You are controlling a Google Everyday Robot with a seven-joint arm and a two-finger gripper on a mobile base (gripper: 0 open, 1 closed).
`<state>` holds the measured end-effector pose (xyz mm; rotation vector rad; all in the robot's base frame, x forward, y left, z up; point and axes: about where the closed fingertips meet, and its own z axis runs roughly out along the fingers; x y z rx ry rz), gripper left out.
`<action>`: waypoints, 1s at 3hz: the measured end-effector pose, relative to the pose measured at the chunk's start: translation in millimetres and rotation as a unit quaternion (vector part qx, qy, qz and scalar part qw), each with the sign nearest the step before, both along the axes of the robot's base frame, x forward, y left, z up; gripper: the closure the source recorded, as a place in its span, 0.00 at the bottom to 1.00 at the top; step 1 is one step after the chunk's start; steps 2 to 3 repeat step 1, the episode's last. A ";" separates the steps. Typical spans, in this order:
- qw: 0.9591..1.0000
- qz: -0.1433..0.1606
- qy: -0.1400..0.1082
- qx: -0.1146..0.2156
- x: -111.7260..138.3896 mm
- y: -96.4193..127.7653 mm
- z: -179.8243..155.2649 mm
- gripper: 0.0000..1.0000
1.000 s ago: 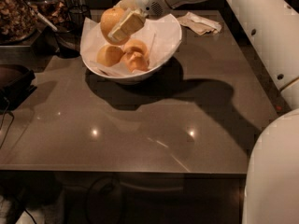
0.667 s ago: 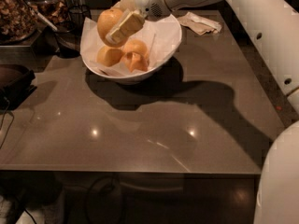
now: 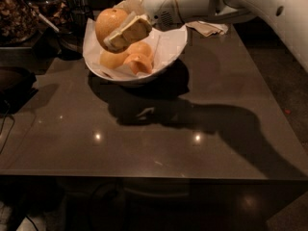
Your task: Pick orange from white bowl
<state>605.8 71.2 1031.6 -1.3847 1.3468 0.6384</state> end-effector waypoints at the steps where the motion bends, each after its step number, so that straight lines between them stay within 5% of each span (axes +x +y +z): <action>1: 1.000 -0.023 0.003 0.005 -22.9 -2.6 3.9 1.00; 3: 1.000 -0.023 0.003 0.005 -22.9 -2.6 3.9 1.00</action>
Offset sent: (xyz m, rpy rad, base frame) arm 0.0000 0.0000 0.0000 0.0000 0.0000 0.0000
